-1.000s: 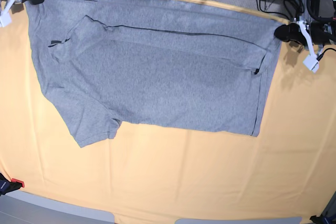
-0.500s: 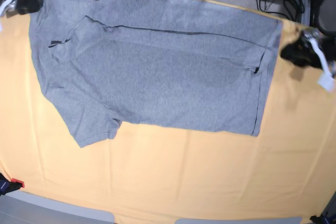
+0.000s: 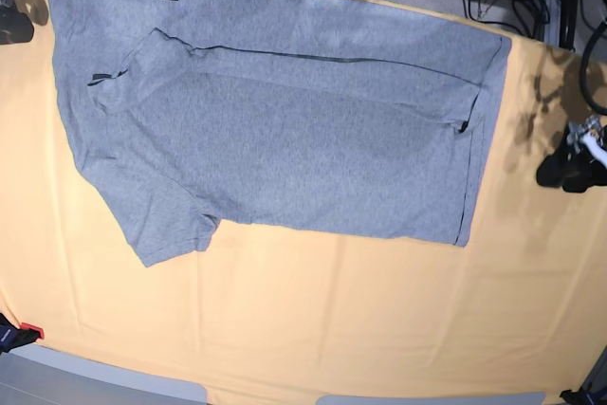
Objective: Layout the t-shirt on the table in an organized manner, then fold the t-shirt properly
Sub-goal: 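Release the shirt and move both grippers to the hem corners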
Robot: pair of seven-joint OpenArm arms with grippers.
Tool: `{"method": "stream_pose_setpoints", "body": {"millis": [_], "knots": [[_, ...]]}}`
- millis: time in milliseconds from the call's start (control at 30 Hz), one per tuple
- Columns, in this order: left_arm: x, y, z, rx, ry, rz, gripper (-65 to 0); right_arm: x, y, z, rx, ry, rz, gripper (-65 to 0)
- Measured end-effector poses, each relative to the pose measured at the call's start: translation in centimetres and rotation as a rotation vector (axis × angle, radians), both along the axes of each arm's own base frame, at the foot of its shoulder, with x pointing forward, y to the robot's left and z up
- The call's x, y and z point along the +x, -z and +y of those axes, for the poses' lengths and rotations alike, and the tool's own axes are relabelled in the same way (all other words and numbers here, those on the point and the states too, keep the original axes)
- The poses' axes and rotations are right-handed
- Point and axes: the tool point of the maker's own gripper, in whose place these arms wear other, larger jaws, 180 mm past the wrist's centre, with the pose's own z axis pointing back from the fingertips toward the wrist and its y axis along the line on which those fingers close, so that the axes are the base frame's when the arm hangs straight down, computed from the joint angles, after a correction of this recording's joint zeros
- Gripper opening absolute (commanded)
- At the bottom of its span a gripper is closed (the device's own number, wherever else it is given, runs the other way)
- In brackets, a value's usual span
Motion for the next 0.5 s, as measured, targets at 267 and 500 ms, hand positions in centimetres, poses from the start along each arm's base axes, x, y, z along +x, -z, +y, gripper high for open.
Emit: {"method": "stream_pose_setpoints", "body": {"millis": [267,500], "knots": [[5.4,3.4,-2.6,-0.200,0.002,0.031,-22.0,0.0,0.0,-0.1,-0.002,0.000,0.000,-38.2],[10.6,4.5,-5.5,-0.132,0.030,-0.013,-22.0,0.0,0.0,0.0,-0.001,0.000,0.000,-38.2]]}}
